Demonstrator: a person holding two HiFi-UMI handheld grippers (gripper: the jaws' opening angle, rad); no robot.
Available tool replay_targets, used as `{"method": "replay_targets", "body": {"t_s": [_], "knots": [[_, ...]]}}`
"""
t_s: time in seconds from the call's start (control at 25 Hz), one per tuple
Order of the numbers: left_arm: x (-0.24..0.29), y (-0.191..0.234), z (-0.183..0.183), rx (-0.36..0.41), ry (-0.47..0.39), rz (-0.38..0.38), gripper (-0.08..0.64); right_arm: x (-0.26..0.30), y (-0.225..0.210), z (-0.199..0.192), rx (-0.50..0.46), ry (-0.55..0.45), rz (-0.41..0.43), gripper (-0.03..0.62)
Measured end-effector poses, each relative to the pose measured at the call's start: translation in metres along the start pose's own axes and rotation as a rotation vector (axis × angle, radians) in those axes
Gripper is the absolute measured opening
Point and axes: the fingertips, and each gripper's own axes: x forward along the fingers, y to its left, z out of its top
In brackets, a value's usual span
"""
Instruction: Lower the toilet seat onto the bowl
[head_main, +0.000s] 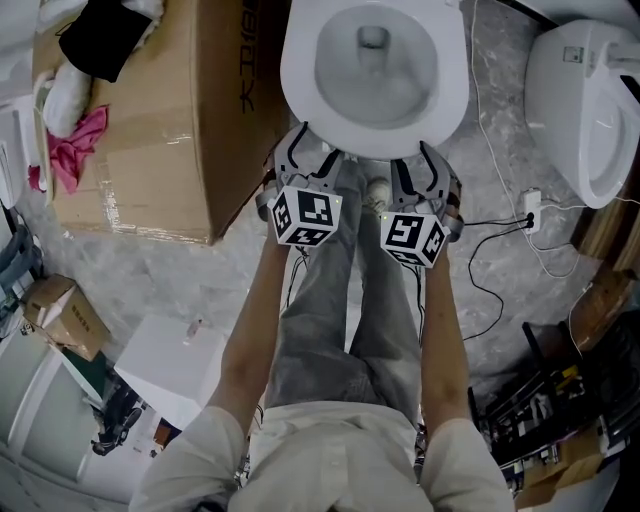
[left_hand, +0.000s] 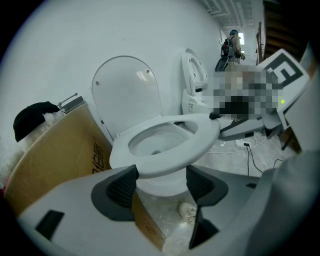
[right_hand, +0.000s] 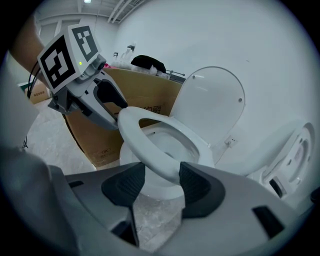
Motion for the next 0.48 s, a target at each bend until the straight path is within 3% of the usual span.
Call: {"method": "replay_targets", "body": {"t_s": [0.48], "knots": [[0.021, -0.01, -0.026, 0.028, 0.035, -0.003, 0.336, 0.018, 0.016, -0.026, -0.035, 0.032, -0.017, 0.225]]}}
